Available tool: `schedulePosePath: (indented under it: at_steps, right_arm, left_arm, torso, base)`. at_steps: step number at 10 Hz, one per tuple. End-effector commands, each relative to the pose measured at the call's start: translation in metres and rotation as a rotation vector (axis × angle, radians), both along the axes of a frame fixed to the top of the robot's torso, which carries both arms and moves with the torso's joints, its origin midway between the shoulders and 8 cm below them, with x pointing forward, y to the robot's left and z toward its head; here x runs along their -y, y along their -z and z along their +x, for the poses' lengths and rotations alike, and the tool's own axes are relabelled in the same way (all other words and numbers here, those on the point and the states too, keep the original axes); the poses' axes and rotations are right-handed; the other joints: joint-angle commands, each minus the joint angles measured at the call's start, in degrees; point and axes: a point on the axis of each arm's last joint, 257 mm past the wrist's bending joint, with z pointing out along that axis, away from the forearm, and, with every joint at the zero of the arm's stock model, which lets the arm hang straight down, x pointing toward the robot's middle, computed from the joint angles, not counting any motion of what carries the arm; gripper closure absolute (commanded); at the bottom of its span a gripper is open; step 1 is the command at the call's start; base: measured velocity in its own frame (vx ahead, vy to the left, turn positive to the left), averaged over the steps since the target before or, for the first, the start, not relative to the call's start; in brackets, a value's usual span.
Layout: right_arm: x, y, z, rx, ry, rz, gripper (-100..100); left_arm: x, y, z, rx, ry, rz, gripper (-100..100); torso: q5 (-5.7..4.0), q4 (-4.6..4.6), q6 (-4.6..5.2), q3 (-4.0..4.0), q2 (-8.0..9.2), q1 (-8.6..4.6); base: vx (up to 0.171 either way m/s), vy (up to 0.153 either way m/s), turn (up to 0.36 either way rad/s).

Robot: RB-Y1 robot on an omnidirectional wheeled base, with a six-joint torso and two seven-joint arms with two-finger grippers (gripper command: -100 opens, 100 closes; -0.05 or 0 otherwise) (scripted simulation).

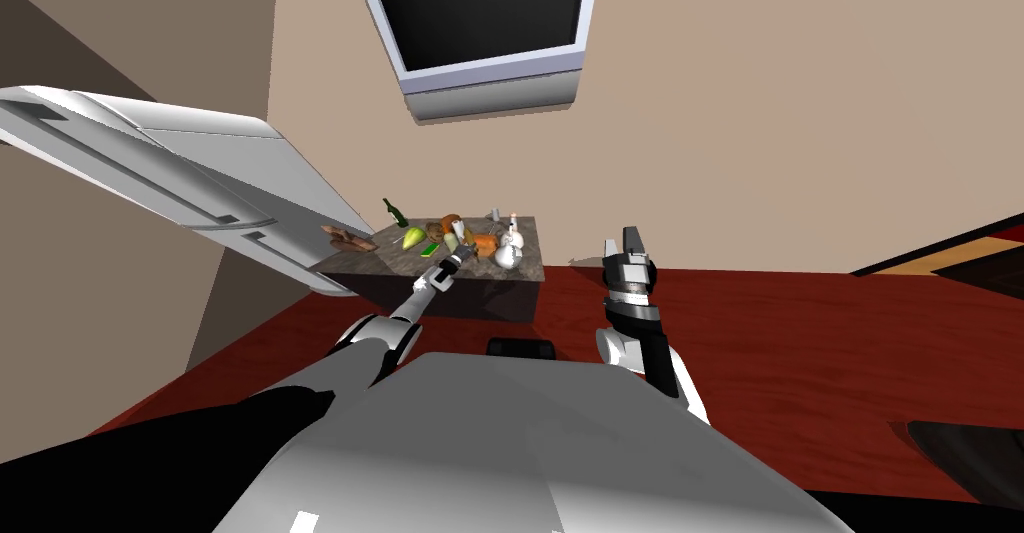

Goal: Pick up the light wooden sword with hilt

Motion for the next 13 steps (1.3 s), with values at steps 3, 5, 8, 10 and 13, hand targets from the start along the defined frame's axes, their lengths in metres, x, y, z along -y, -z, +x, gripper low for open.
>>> schedulePosePath:
  at_steps: [3,5,8,10,13]
  right_arm:
    - [0.0,0.0,0.0,0.0,0.0,0.0,0]
    - [0.0,0.0,0.0,0.0,0.0,0.0,0]
    - [0.0,0.0,0.0,0.0,0.0,0.0,0]
    - [0.0,0.0,0.0,0.0,0.0,0.0,0]
    - [0.0,0.0,0.0,0.0,0.0,0.0,0]
  left_arm:
    - [-0.013,0.012,-0.022,-0.016,-0.02,0.003,100]
    - [-0.006,0.016,-0.038,-0.011,0.0,-0.002,100]
    - [-0.015,0.02,-0.054,-0.019,-0.019,0.002,100]
    - [-0.005,0.011,-0.062,0.003,0.003,-0.003,100]
    - [-0.013,0.021,-0.088,-0.017,-0.015,0.001,100]
  torso:
    - [0.16,-0.28,-0.04,-0.06,0.18,0.07]
    - [0.22,-0.44,-0.12,-0.25,-0.06,0.17]
    - [0.34,-0.63,-0.12,-0.37,-0.11,0.27]
    - [0.42,-0.79,-0.15,-0.52,-0.23,0.35]
    - [0.44,-0.81,-0.16,-0.58,-0.34,0.45]
  base:
    - [0.04,0.001,-0.011]
    - [0.058,0.003,-0.002]
    - [0.05,0.0,-0.018]
    - [0.023,0.003,0.012]
    - [0.055,0.01,-0.017]
